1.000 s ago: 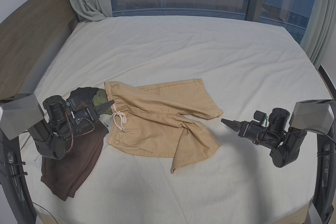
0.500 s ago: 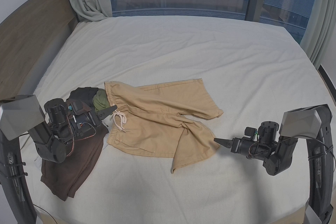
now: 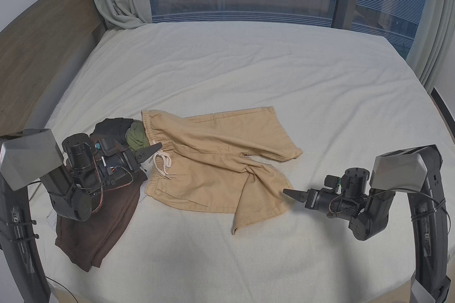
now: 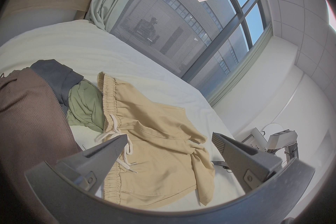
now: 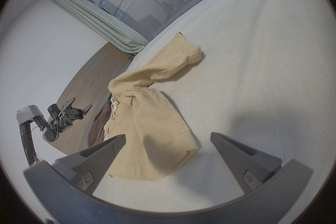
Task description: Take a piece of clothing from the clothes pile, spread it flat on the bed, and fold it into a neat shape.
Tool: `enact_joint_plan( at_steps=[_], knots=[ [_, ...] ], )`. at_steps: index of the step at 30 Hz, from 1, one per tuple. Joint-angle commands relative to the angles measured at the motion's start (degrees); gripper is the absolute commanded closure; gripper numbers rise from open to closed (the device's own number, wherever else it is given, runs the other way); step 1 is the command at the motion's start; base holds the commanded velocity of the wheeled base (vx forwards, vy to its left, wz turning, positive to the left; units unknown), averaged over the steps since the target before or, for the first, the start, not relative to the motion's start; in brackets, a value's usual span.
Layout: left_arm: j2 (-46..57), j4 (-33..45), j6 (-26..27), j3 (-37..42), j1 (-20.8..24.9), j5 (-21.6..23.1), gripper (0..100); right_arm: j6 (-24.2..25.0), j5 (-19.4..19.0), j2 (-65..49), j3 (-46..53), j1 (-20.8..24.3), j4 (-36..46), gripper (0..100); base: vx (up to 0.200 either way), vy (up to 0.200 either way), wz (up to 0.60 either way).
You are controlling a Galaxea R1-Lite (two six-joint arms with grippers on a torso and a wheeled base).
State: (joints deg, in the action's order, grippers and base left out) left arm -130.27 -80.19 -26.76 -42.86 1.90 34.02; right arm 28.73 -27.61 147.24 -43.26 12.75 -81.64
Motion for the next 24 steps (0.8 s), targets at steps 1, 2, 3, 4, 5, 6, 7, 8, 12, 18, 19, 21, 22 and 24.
enact_joint_plan(
  at_steps=[1,2,3,4,5,6,7,8,12,18,19,21,22,24],
  knots=[
    [-0.16,-0.14,-0.05,-0.03,0.03,-0.01,0,1.68,0.01,1.12,-0.33,1.05,-0.10,0,0.000,0.000,0.00],
    [-0.16,-0.14,-0.05,-0.03,0.03,-0.01,0,2.47,-0.07,1.12,-0.33,1.14,-0.10,0,0.000,0.000,0.00],
    [-0.16,-0.23,-0.05,-0.03,0.03,-0.01,0,3.08,-0.07,1.12,-0.33,1.14,-0.10,0,0.000,0.000,0.00],
    [-0.25,-0.32,-0.05,-0.03,0.12,-0.01,0,3.52,-0.25,1.12,-0.33,1.22,-0.19,100,0.000,0.000,0.00],
    [-0.25,-0.32,-0.05,-0.03,0.12,-0.01,0,3.61,-0.25,1.12,-0.33,1.22,-0.19,100,0.000,0.000,0.00],
    [-0.25,-0.41,-0.14,-0.03,0.12,-0.01,0,3.96,-0.34,1.12,-0.42,1.22,-0.19,100,0.000,0.000,0.00],
    [-0.25,-0.41,-0.14,-0.03,0.21,-0.01,0,3.96,-0.25,1.12,-0.59,1.22,-0.27,100,0.000,0.000,0.00],
    [-0.25,-0.41,-0.14,-0.03,0.21,-0.01,0,4.05,-0.25,1.12,-0.77,1.14,-0.27,100,0.000,0.000,0.00],
    [-0.25,-0.41,-0.05,-0.03,0.21,-0.01,0,4.05,-0.25,1.03,-0.94,0.96,-0.45,100,0.000,0.000,0.00],
    [-0.86,-0.85,-0.05,-0.03,0.30,-0.01,0,4.14,-0.16,-0.20,-1.74,-0.10,-1.86,100,0.000,0.000,0.00],
    [-0.86,-0.93,-0.14,-0.03,0.30,-0.01,0,4.14,-0.07,-0.90,-2.35,-0.62,-1.86,100,0.000,0.000,0.00],
    [-0.86,-1.02,-0.14,-0.03,0.21,-0.01,0,4.14,0.10,-1.78,-3.67,-1.41,-1.59,100,0.000,0.000,0.00],
    [-0.86,-1.02,-0.14,-0.03,0.21,-0.01,0,4.14,0.19,-1.78,-4.81,-2.03,-1.15,100,0.000,0.000,0.00],
    [-0.95,-1.02,-0.14,-0.03,0.21,-0.01,0,4.23,0.28,-1.69,-6.92,-2.64,-0.98,100,0.000,0.000,0.00]
  ],
)
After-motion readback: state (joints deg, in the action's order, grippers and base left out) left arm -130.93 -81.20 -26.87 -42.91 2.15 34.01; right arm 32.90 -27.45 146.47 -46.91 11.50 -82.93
